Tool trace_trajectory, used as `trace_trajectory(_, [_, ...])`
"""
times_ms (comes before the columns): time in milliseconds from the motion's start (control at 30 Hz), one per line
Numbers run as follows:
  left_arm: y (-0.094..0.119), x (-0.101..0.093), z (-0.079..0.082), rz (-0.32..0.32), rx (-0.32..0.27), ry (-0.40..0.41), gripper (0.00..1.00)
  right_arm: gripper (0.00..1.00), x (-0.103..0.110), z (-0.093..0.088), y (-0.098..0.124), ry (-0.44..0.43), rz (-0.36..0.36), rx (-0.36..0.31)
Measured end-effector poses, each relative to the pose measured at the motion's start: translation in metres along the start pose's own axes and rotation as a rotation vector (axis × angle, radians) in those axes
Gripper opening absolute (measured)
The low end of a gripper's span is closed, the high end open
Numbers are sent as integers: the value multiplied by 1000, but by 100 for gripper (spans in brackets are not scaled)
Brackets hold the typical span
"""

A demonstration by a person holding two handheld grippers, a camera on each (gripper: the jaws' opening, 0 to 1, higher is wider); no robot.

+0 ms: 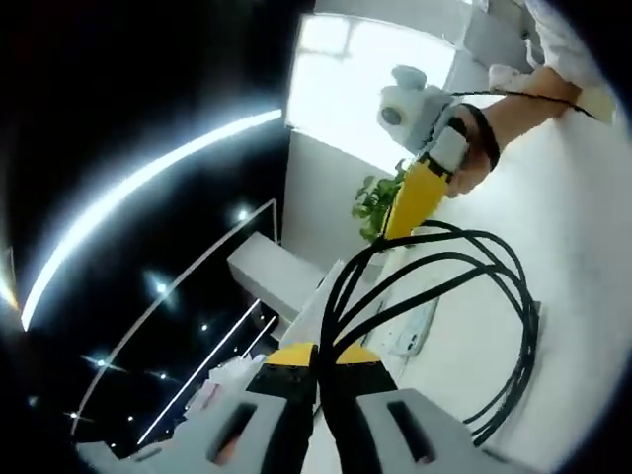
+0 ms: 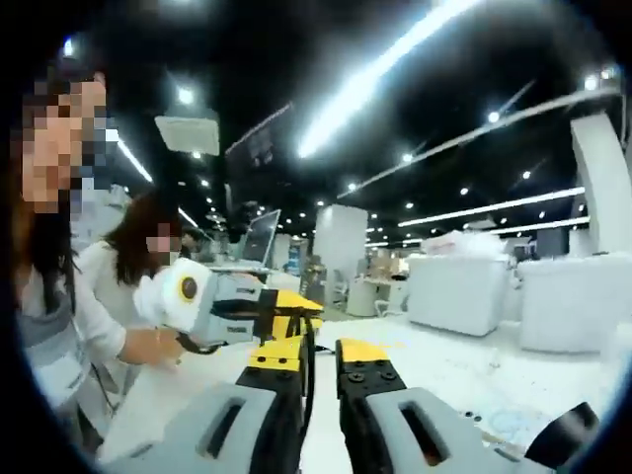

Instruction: Coil the Type-C to USB data cable on the desktop and secure it with Velcro straps.

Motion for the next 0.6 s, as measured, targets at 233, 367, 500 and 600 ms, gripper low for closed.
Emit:
trace_trajectory(233, [-4, 1, -2, 13, 80, -42, 5, 31, 45, 6, -17, 201, -14, 1])
trace_trajectory(367, [-4, -2, 1, 8, 90, -58, 5, 34, 50, 5, -26, 351, -118, 20])
trace_trajectory(500, [-6, -3, 12, -3, 78, -93, 5, 36, 50, -2, -32, 323, -91, 68])
trace_trajectory(600, [-7, -5, 18, -20, 70, -132, 5, 33, 43, -5, -36, 440, -148, 125])
Point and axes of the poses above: the point that each gripper's makers call its tool centre point, and the gripper's own axes: y roughly backward along the fingers, x roughly to its left, z roughly out of its top, the point moved 6 cm from there along y, roughly backward along the fingers, and after that the axes turned 10 degrees about -y, right-handed, at the moved point
